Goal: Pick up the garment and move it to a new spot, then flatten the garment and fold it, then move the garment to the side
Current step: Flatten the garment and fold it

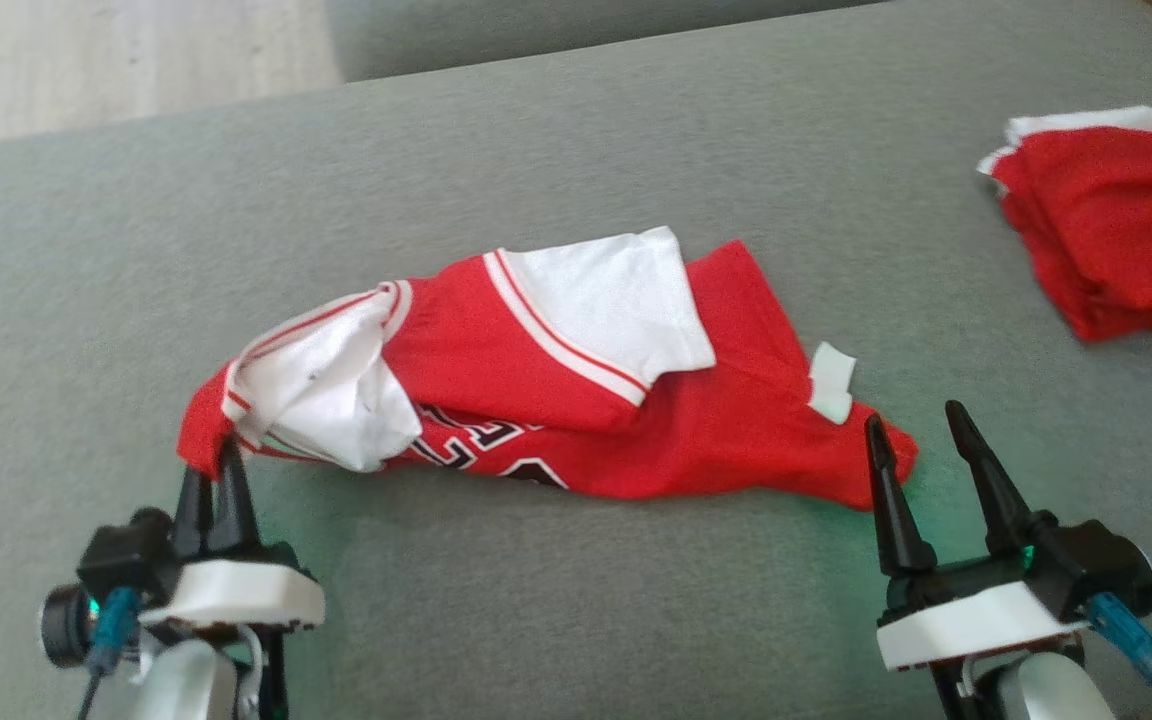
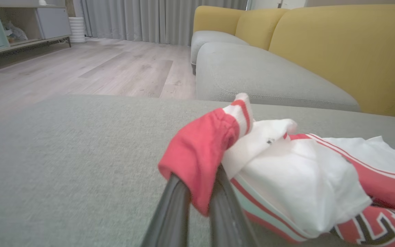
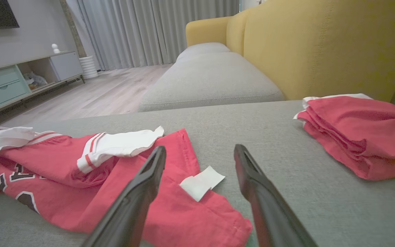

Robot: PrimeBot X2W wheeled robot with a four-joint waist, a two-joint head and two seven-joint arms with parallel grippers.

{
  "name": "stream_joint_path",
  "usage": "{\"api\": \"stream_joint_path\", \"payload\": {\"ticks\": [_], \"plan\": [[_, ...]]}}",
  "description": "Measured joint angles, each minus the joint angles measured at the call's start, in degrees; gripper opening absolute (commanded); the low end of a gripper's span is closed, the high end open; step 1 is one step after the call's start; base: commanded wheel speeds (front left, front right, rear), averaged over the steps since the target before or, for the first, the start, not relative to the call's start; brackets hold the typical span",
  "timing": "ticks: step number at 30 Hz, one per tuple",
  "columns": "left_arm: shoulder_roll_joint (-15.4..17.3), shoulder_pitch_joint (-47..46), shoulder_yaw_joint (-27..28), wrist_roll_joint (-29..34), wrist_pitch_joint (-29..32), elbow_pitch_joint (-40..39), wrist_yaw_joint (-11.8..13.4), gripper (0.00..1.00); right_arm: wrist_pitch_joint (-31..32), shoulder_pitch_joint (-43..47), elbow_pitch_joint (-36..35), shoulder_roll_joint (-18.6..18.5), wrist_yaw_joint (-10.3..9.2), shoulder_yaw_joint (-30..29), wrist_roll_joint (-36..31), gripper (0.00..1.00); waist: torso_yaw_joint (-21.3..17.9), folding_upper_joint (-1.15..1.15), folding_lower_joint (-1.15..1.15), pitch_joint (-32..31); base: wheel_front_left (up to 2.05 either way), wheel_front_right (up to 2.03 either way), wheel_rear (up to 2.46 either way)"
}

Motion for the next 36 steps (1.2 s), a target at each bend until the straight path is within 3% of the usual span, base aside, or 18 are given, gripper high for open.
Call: {"api": "stream_joint_path", "payload": {"ticks": [1,2,3,11,20,28,36], "plan": [[-0.4,0.2,0.0,0.2,0.0,0.1,0.0,0.15,0.0,0.0,0.0,0.0,0.00,0.1,-0.1,1.00,0.6,0.00,0.00,0.1,0.00,0.00,0.00],[-0.7,0.5,0.1,0.5,0.0,0.3,0.0,0.77,0.0,-0.1,0.0,0.0,0.00,0.1,-0.2,1.00,1.2,0.00,0.00,0.2,0.00,0.00,0.00],[-0.8,0.9,0.2,0.9,0.0,0.4,0.0,1.00,0.0,-0.1,0.0,0.0,0.00,0.2,-0.4,1.00,1.8,0.00,0.00,0.2,0.00,0.00,0.00],[-0.1,3.8,0.4,7.8,0.0,-2.1,2.5,1.00,0.0,-0.1,0.3,0.0,0.00,0.1,-0.4,1.00,4.1,0.00,0.00,-0.7,0.00,0.00,0.00],[8.3,1.8,-8.3,23.5,1.1,-7.0,2.5,1.00,0.0,-0.2,0.3,0.0,0.00,0.3,-0.4,1.00,4.8,0.00,0.00,-0.5,0.00,0.00,0.00],[8.5,-8.1,-17.1,35.9,9.8,-2.0,2.6,1.00,0.0,-1.3,0.4,0.0,0.00,0.8,-0.5,1.00,3.2,0.00,0.00,1.5,0.00,0.00,0.00],[8.8,-11.2,-19.5,38.4,11.6,2.0,2.7,1.00,0.0,-2.0,0.4,0.0,0.00,0.4,-0.9,1.00,2.0,0.00,0.00,3.4,0.00,0.00,0.00]]}}
